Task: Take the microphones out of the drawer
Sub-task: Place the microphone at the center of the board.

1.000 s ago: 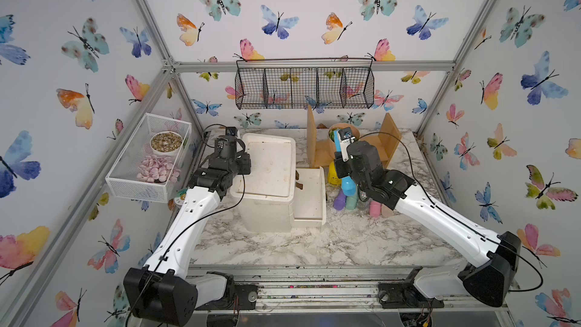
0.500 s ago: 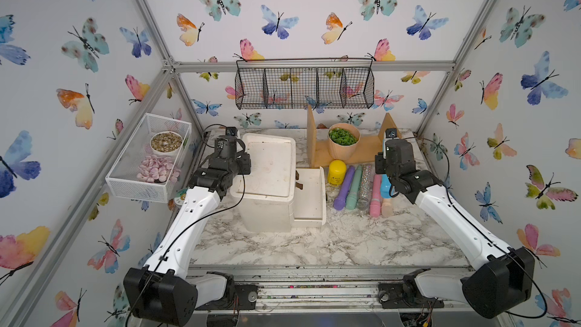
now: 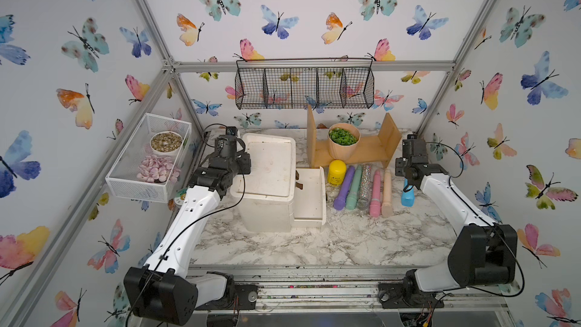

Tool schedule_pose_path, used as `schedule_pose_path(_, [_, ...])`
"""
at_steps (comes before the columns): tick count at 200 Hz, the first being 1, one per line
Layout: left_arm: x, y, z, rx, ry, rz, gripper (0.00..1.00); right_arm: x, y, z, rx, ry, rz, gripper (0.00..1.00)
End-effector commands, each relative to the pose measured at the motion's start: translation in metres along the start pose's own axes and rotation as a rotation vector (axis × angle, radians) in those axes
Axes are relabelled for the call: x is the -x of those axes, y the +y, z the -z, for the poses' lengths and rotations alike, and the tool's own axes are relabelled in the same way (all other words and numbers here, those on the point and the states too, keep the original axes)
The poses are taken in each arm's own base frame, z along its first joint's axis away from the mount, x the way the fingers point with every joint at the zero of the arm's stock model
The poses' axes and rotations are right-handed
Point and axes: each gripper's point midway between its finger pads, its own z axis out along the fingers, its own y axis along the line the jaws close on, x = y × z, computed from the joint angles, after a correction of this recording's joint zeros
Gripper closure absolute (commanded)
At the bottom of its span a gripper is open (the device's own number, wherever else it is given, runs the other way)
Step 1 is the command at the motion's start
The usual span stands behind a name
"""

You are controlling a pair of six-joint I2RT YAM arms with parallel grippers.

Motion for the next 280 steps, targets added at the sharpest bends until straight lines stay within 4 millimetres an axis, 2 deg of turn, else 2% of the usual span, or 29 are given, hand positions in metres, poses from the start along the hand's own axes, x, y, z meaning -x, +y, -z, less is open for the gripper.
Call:
schedule_pose_path(1, [-0.005,-0.002,-0.007,-0.004,0.035,0.011,1.0,-0.003,0.002,-0.015,0.067,0.043,-0.043,0.84])
schedule_pose_path(34, [-0.007,-0.001,-0.008,0.002,0.037,0.005,1.0,-0.024,0.018,-0.041,0.163,0.146,-0.072,0.84])
schedule_pose_path(82, [-0.011,-0.002,-0.009,-0.002,0.042,0.002,1.0,-0.064,0.041,-0.07,0.235,0.316,-0.065,0.83])
schedule_pose_path(128, [-0.012,-0.002,-0.011,-0.004,0.047,0.005,1.0,-0.079,0.054,-0.089,0.273,0.391,-0.082,0.81])
schedule_pose_path(166, [-0.012,-0.002,-0.011,-0.001,0.049,0.011,1.0,-0.087,0.06,-0.097,0.292,0.431,-0.084,0.78])
schedule_pose_path(204, [-0.012,-0.002,-0.011,-0.003,0.049,0.016,1.0,-0.098,0.066,-0.1,0.31,0.464,-0.086,0.69])
schedule_pose_path(244, [-0.012,-0.003,-0.011,-0.008,0.049,0.022,1.0,-0.109,0.071,-0.104,0.321,0.504,-0.096,0.67])
schedule_pose_path(280, [-0.011,-0.004,-0.011,-0.011,0.047,0.025,1.0,-0.107,0.074,-0.104,0.334,0.515,-0.103,0.61])
